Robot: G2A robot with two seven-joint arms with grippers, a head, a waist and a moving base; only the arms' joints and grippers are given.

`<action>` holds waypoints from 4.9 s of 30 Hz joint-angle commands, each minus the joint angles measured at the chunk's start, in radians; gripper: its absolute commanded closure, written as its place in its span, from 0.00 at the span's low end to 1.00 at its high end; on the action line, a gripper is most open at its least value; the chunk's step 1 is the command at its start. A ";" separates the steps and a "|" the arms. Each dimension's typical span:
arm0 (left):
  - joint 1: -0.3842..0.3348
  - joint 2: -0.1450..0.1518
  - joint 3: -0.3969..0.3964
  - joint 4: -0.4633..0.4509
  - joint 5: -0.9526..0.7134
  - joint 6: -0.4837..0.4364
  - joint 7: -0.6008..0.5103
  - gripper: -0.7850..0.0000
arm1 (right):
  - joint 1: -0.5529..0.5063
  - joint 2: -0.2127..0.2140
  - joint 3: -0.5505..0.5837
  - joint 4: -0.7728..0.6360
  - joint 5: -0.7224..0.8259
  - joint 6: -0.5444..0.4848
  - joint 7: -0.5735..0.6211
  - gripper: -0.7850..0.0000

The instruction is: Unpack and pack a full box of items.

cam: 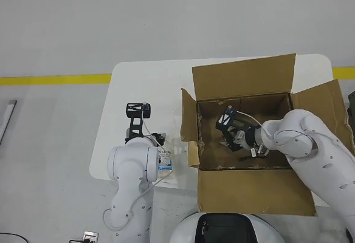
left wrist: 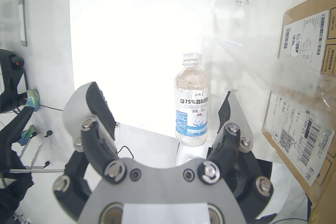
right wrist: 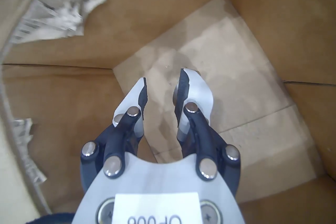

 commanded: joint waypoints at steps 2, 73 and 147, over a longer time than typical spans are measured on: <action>0.000 0.000 0.000 0.000 0.000 0.000 0.000 0.00 | -0.002 0.005 0.024 -0.004 0.035 0.006 -0.012 0.67; 0.000 0.000 0.000 0.000 0.000 0.000 0.000 0.00 | 0.234 -0.042 -0.337 0.183 -0.198 -0.070 0.046 0.51; 0.000 0.000 0.000 0.000 0.000 0.000 0.000 0.00 | -0.076 0.078 0.305 -0.296 -0.022 0.008 -0.099 1.00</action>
